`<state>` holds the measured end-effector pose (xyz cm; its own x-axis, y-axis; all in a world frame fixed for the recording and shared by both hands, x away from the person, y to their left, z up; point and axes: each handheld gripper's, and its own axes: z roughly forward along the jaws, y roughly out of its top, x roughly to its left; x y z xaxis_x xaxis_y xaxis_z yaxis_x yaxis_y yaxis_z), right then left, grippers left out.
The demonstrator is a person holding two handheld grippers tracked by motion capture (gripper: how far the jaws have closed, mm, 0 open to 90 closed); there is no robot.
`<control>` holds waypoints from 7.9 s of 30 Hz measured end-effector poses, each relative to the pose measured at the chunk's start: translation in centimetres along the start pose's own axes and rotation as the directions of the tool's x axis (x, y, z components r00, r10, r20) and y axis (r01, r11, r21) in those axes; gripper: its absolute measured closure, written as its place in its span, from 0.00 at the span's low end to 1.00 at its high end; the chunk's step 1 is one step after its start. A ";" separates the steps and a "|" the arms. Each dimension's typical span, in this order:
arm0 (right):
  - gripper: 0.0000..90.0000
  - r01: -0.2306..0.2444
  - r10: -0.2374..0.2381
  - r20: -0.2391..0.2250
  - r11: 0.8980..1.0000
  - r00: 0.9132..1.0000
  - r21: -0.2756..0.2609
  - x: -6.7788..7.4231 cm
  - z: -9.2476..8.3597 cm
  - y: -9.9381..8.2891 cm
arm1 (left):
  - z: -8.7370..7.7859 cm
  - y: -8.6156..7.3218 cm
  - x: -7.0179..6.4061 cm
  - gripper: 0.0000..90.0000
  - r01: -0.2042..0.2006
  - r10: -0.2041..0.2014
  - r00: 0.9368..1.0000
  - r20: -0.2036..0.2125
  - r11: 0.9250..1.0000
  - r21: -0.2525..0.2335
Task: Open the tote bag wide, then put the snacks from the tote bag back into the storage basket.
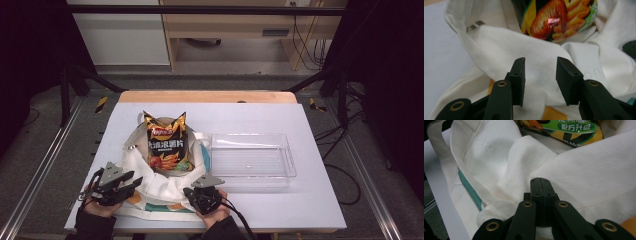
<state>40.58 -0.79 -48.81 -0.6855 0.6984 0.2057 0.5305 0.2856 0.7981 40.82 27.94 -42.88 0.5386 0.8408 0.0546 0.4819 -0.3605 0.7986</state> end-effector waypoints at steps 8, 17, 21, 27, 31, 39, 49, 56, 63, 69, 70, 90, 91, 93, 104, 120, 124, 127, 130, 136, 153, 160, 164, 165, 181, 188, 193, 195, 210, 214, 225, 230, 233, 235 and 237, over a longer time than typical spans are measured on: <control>1.00 0.006 -0.006 -0.004 1.000 1.000 0.003 0.0 0.0 -0.2 | 2.1 1.8 1.9 0.97 0.032 -0.032 0.999 -0.015 0.999 0.008; 1.00 0.012 -0.012 0.019 0.999 1.000 -0.035 0.2 -0.8 0.6 | 3.5 -0.2 3.0 1.00 0.043 -0.036 0.998 -0.060 0.992 0.122; 1.00 0.029 -0.020 0.103 0.996 0.995 -0.081 0.1 -1.6 1.5 | 3.5 -0.5 3.1 1.00 0.048 -0.039 0.997 -0.064 0.989 0.142; 1.00 0.010 0.002 0.181 0.998 0.983 -0.063 -0.6 -1.7 0.7 | 3.0 -1.1 3.6 1.00 0.071 -0.061 0.996 -0.067 0.985 0.157; 1.00 -0.007 0.016 0.201 0.999 0.979 -0.045 -0.9 -1.8 -0.2 | 2.9 -1.4 3.8 1.00 0.085 -0.075 0.995 -0.064 0.983 0.164; 1.00 -0.027 0.032 0.209 0.999 0.977 -0.026 -1.4 -2.1 -0.9 | 2.5 -1.9 3.4 1.00 0.087 -0.077 0.995 -0.062 0.983 0.161; 1.00 -0.053 0.057 0.199 0.998 0.978 -0.025 -1.9 -2.3 -1.1 | 2.9 -2.1 3.2 1.00 0.070 -0.060 0.996 -0.064 0.982 0.176; 1.00 -0.051 0.056 0.196 0.998 0.979 -0.031 -2.0 -2.2 -1.2 | 3.0 -2.2 3.4 1.00 0.077 -0.068 0.996 -0.056 0.982 0.170; 0.91 -0.058 0.067 0.148 0.997 0.987 -0.060 -2.1 -2.6 -1.1 | 2.0 -1.8 3.5 0.87 0.119 -0.116 0.992 -0.040 0.989 0.088; 0.79 -0.011 0.024 0.124 0.995 0.992 -0.104 -1.6 -3.5 -0.4 | 0.7 -1.0 3.5 0.79 0.147 -0.147 0.989 -0.036 0.989 0.012; 0.77 -0.013 0.025 0.113 0.993 0.993 -0.114 -1.6 -3.7 -0.3 | 0.4 -0.8 3.5 0.75 0.135 -0.135 0.990 -0.048 0.991 0.000; 0.68 0.070 -0.054 0.086 0.978 0.995 -0.195 -1.1 -6.2 2.9 | -0.8 0.3 3.4 0.71 0.111 -0.111 0.993 -0.034 0.994 -0.021; 0.72 0.064 -0.048 0.089 0.980 0.995 -0.187 -1.2 -6.1 2.8 | -1.0 0.4 3.5 0.65 0.111 -0.112 0.993 -0.026 0.993 -0.029; 0.84 0.044 -0.031 0.078 0.985 0.996 -0.169 -1.4 -5.8 2.6 | -1.8 0.7 3.5 0.70 0.112 -0.113 0.993 -0.021 0.992 -0.064; 0.81 0.021 -0.014 0.058 0.992 0.998 -0.122 -1.6 -4.5 1.7 | -3.7 1.9 4.0 0.60 0.140 -0.144 0.989 -0.016 0.979 -0.148; 0.54 0.049 -0.036 0.057 0.969 0.998 -0.242 -2.4 -7.0 5.9 | -3.7 3.9 2.8 0.50 0.118 -0.120 0.993 0.002 0.975 -0.188; 0.52 0.054 -0.039 0.062 0.965 0.997 -0.257 -2.5 -7.2 7.2 | -3.8 4.4 2.8 0.49 0.113 -0.115 0.993 0.001 0.973 -0.200; 0.50 0.057 -0.041 0.068 0.963 0.997 -0.265 -2.7 -7.2 8.1 | -3.8 4.9 2.8 0.49 0.113 -0.115 0.993 0.000 0.971 -0.210; 0.49 0.060 -0.041 0.075 0.961 0.996 -0.270 -2.8 -7.2 9.0 | -3.7 5.4 2.8 0.48 0.109 -0.113 0.994 -0.005 0.970 -0.216; 0.49 0.071 -0.050 0.085 0.963 0.995 -0.262 -2.9 -7.0 10.4 | -3.4 6.5 3.0 0.48 0.121 -0.124 0.992 0.001 0.964 -0.236; 0.50 0.079 -0.053 0.103 0.961 0.993 -0.263 -2.9 -5.5 13.4 | -1.1 8.6 2.4 0.51 0.115 -0.119 0.993 -0.004 0.964 -0.241; 0.50 0.079 -0.051 0.122 0.969 0.991 -0.235 -3.2 -4.3 13.8 | 0.1 9.1 2.4 0.51 0.125 -0.129 0.992 -0.006 0.965 -0.231; 0.50 0.076 -0.047 0.128 0.970 0.991 -0.229 -3.5 -3.7 13.9 | 0.9 9.4 2.2 0.51 0.128 -0.132 0.991 0.000 0.967 -0.220; 0.50 0.073 -0.045 0.128 0.972 0.991 -0.224 -3.5 -3.6 13.9 | 1.1 9.4 2.2 0.51 0.128 -0.131 0.991 0.002 0.968 -0.216; 0.52 0.056 -0.033 0.129 0.983 0.991 -0.175 -3.8 -0.3 13.9 | 3.1 8.5 2.0 0.53 0.116 -0.117 0.993 0.003 0.981 -0.155; 0.65 0.061 -0.043 0.123 0.987 0.991 -0.146 -4.1 1.1 13.7 | 3.5 8.2 2.0 0.55 0.121 -0.121 0.993 0.013 0.982 -0.145; 0.83 0.064 -0.048 0.123 0.989 0.991 -0.134 -3.6 1.0 13.8 | 3.7 8.2 1.9 0.56 0.118 -0.117 0.993 0.017 0.983 -0.139; 0.94 0.075 -0.060 0.134 0.990 0.989 -0.117 -3.5 1.0 13.9 | 3.7 8.2 1.8 0.56 0.117 -0.116 0.993 0.017 0.983 -0.141; 1.00 0.086 -0.076 0.096 0.992 0.992 -0.094 -3.2 0.4 13.7 | 4.5 8.2 1.7 0.56 0.129 -0.125 0.991 0.043 0.984 -0.122; 1.00 0.100 -0.090 0.106 0.991 0.990 -0.087 -2.9 0.8 13.6 | 4.9 8.1 1.7 0.70 0.157 -0.154 0.988 0.032 0.982 -0.101; 0.59 0.103 -0.071 0.162 0.975 0.984 -0.196 -3.3 -0.1 14.0 | 5.5 7.8 1.5 1.00 0.150 -0.148 0.989 0.020 0.987 -0.067; 0.49 0.096 -0.069 0.145 0.977 0.987 -0.193 -3.3 0.4 14.1 | 5.4 7.7 1.4 1.00 0.145 -0.144 0.989 0.025 0.987 -0.065; 0.43 0.105 -0.078 0.152 0.978 0.985 -0.182 -3.2 1.1 14.3 | 5.4 7.7 1.4 1.00 0.151 -0.150 0.988 0.024 0.986 -0.067; 0.44 0.099 -0.076 0.133 0.980 0.988 -0.175 -3.1 1.7 14.5 | 5.5 7.6 1.5 1.00 0.151 -0.150 0.988 0.027 0.987 -0.061; 0.53 0.108 -0.087 0.137 0.983 0.987 -0.150 -2.8 2.2 14.6 | 5.5 7.6 1.5 1.00 0.149 -0.148 0.989 0.019 0.987 -0.064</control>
<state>51.36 2.94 -38.97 -0.6547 0.7538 0.0558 0.3727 0.2576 0.8915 49.07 24.29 -40.02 0.4744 0.8771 -0.0758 0.5113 -0.2044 0.8347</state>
